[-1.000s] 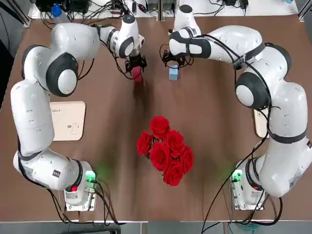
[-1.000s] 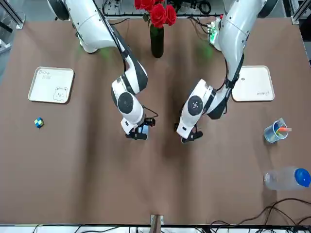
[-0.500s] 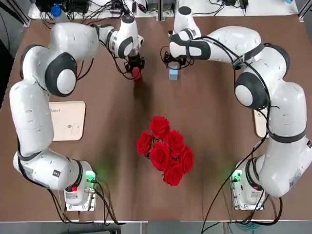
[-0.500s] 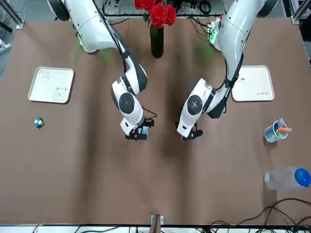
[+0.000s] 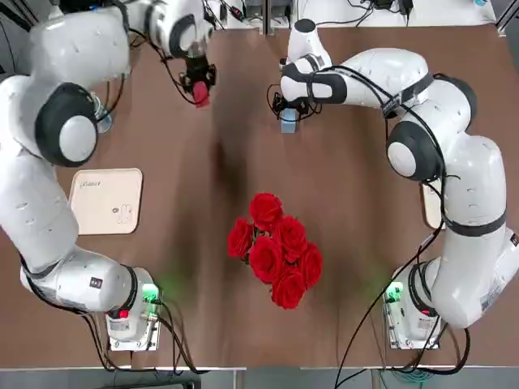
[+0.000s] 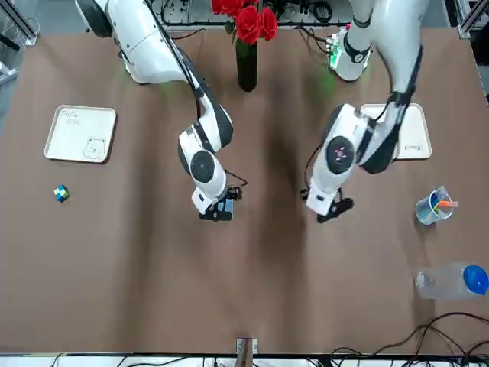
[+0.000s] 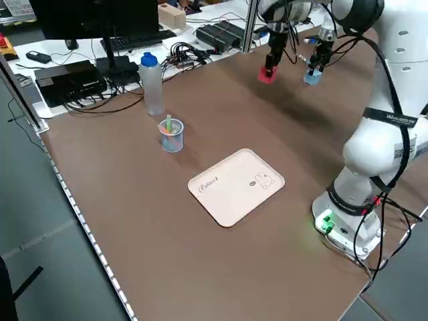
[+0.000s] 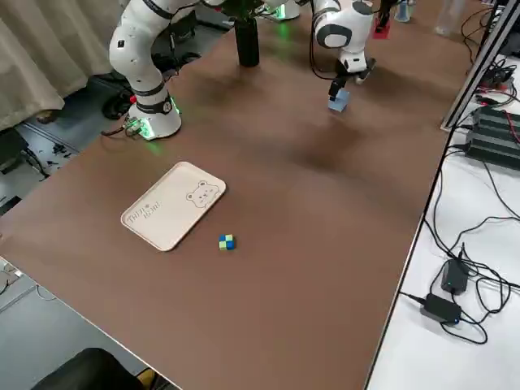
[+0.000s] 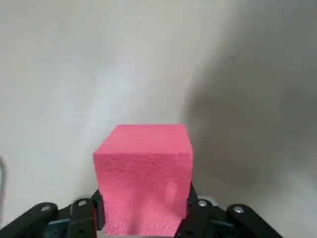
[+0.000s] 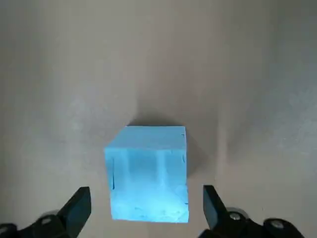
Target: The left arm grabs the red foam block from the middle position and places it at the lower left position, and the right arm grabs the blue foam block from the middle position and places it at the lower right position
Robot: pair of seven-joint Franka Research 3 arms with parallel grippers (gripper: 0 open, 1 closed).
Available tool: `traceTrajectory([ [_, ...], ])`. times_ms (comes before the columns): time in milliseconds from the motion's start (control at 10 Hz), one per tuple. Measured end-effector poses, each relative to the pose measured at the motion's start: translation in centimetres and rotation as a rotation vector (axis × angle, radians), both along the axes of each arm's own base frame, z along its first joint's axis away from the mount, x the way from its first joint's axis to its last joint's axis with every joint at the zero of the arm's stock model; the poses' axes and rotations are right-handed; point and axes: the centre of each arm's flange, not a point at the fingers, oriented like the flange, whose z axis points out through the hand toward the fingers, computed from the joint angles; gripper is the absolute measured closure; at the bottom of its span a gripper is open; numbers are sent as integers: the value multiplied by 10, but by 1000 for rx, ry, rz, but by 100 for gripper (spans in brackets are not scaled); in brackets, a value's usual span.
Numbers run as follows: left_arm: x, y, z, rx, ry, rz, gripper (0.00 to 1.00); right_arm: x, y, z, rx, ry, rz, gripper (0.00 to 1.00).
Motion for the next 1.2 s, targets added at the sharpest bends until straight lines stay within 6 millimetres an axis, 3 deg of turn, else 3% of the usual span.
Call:
traceTrajectory([
  [300,3,98,16,23,97,-26,42,1,-1,-4,-1,-7,-2,11],
  [500,-23,154,14,39,143,-9,42,3,-2,-3,-2,-9,-11,23],
  [600,-42,176,10,49,170,4,42,4,-3,-2,-1,-11,-16,41],
  [800,-78,216,-16,69,245,28,42,11,-10,1,-8,-18,-42,48],
  [1000,-105,272,-49,72,314,53,42,38,-44,16,-55,-29,-94,51],
  [1200,-122,351,-69,22,324,134,42,71,-92,66,-135,25,-157,51],
])
